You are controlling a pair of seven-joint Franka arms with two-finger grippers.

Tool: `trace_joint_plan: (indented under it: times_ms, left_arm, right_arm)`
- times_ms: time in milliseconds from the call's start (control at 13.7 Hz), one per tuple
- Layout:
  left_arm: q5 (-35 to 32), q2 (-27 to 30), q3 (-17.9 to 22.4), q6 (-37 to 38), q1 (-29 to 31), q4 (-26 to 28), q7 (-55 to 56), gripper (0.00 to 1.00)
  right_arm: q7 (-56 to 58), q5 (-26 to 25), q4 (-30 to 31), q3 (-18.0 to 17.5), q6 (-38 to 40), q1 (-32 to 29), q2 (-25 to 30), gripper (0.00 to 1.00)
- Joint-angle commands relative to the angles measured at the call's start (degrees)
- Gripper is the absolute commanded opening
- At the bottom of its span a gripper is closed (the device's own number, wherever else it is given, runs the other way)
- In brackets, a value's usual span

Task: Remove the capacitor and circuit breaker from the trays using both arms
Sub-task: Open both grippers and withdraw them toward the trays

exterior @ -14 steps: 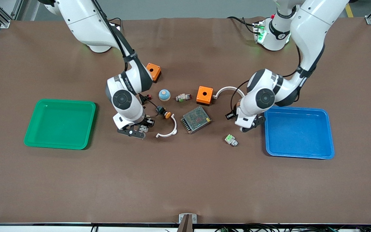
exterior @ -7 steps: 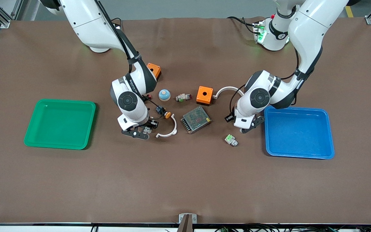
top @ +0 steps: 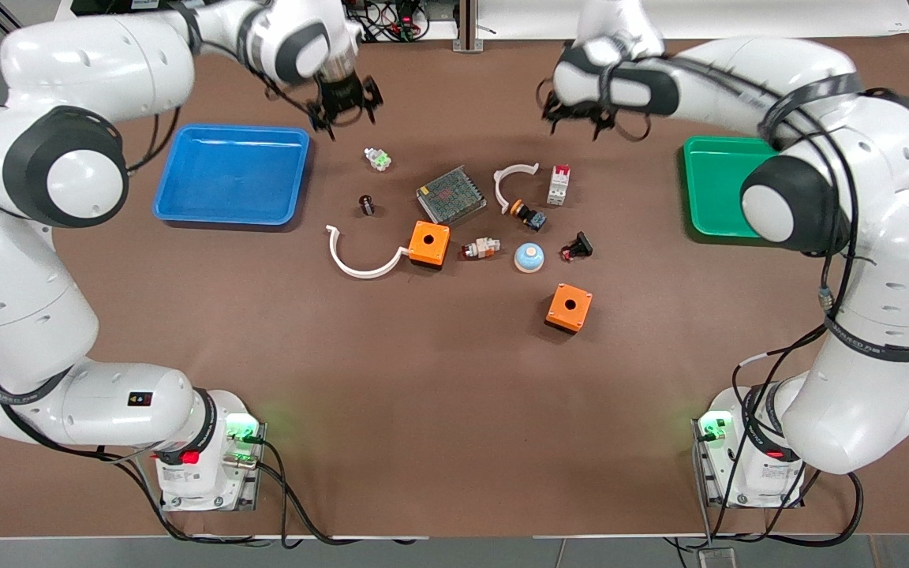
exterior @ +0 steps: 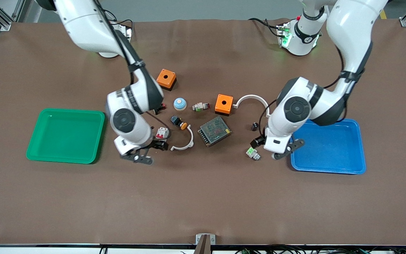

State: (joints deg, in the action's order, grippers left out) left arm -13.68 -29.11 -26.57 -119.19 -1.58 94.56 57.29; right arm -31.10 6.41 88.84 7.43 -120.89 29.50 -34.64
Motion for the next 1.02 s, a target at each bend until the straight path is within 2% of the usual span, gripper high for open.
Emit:
trace_joint_plan:
  times_ms: [0, 146, 292, 584, 657, 803, 949]
  left_arm:
    - [-1.2, -0.1, 0.4, 8.8, 1.6, -8.3, -9.4, 1.00]
    - [-2.1, 1.1, 0.5, 15.1, 3.1, -12.9, -16.7, 1.00]
    - [-4.9, 4.8, 0.3, 16.8, 6.3, -13.2, -21.8, 1.00]
    - [-4.0, 12.1, 0.4, 19.3, 11.8, -12.9, -34.3, 1.00]
    - [-3.6, 14.2, 1.9, 21.9, 10.9, -12.7, -37.2, 1.00]
    - [-1.6, 19.0, 9.7, 26.4, 5.7, -12.2, -40.1, 1.00]
    - [4.9, 23.1, 14.8, 30.7, 4.7, -11.1, -47.3, 1.00]
  right_arm:
    - [9.9, 0.4, -1.7, -0.7, 4.8, -6.4, 3.2, 1.00]
    - [16.7, 0.1, -1.7, -0.6, 10.3, -10.8, 6.1, 1.00]
    - [23.1, -0.1, -1.7, -0.5, 15.7, -15.3, 9.3, 1.00]
    - [31.3, -3.9, -2.2, -0.5, 23.6, -22.5, 14.8, 1.00]
    - [33.2, -4.4, -2.2, -0.5, 24.3, -24.3, 15.9, 1.00]
    - [34.3, -4.2, -2.6, -0.6, 24.4, -26.3, 16.9, 1.00]
    - [34.3, -4.6, -6.9, -0.6, 25.6, -26.9, 16.4, 1.00]
